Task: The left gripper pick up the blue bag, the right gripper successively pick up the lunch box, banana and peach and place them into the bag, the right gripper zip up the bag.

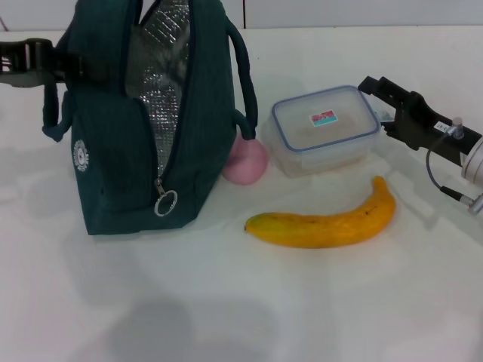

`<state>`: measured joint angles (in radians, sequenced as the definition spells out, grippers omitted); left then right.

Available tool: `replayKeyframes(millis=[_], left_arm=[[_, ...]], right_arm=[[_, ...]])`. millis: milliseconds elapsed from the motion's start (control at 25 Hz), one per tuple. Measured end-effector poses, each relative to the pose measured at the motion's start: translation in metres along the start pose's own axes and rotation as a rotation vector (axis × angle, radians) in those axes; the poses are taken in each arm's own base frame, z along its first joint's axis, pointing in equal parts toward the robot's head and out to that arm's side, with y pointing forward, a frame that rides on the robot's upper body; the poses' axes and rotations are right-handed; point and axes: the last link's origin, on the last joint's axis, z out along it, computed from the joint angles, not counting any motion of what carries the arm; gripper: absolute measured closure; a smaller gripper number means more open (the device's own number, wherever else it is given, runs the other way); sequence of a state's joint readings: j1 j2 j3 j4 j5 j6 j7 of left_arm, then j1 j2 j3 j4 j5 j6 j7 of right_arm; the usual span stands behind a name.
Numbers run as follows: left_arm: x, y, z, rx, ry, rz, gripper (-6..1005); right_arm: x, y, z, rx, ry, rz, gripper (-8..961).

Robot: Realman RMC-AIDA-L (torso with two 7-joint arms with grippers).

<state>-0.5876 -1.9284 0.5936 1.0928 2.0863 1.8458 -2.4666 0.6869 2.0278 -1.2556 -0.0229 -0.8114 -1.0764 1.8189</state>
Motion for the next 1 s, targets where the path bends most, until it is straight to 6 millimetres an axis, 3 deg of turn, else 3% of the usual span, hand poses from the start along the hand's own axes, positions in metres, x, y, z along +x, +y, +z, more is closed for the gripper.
replayKeyframes(millis=[440,640,1000], left_arm=[[-0.0026,-0.0026,-0.0009,-0.001,-0.003,-0.001,963],[-0.0042,-0.0033,-0.0018,-0.001,-0.004,0.003,962],[-0.0065,-0.0044,-0.0020,0.004,-0.012,0.002,962]], right_arm=[[-0.0023,0.0035,0.0045,-0.001,0.007,-0.034,217],[-0.0022,0.0035,0.0034,-0.002,0.014,-0.059,447],[-0.0008,0.0018,0.0014,0.000,0.018,-0.062,642]])
